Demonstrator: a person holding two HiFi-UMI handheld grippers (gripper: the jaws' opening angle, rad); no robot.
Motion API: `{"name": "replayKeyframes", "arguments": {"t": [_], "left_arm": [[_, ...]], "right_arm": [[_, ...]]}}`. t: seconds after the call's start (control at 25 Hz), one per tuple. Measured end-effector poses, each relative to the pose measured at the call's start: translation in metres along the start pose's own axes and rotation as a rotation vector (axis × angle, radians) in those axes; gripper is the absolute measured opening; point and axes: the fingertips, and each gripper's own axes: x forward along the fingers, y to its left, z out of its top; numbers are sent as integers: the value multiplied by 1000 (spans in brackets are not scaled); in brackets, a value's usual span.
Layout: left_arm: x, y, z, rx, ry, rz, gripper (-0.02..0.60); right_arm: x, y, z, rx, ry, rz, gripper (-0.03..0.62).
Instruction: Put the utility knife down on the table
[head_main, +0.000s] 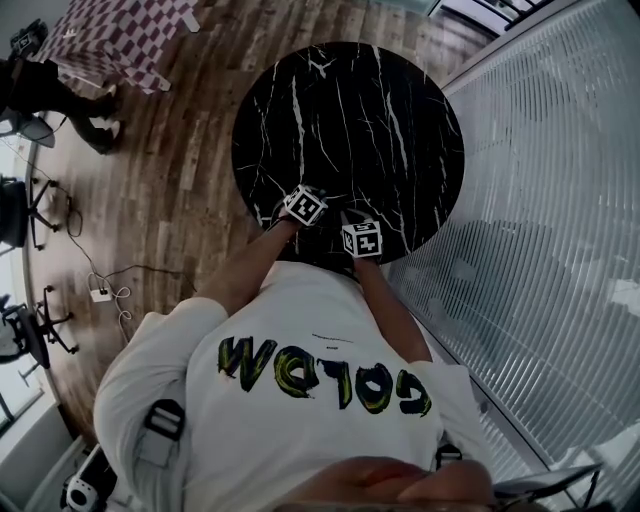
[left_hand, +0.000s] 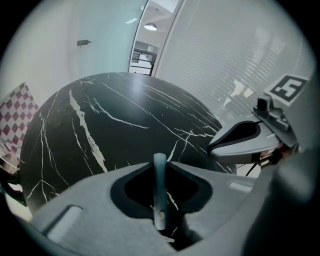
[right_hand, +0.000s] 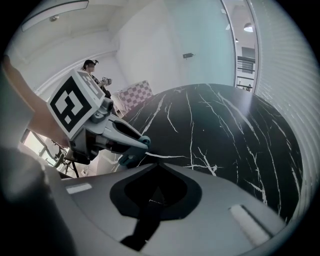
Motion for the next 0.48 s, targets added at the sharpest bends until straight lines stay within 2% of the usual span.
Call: {"name": "replayKeyframes", "arguments": {"t": [0.12, 0.48], "left_arm": [[5, 4, -10, -2, 42, 17, 74], [14, 0, -13, 29, 37, -1, 75]], "right_arm": [[0, -1, -3, 9, 0, 0, 2], [-2, -1, -9, 19, 6, 3, 2]]}}
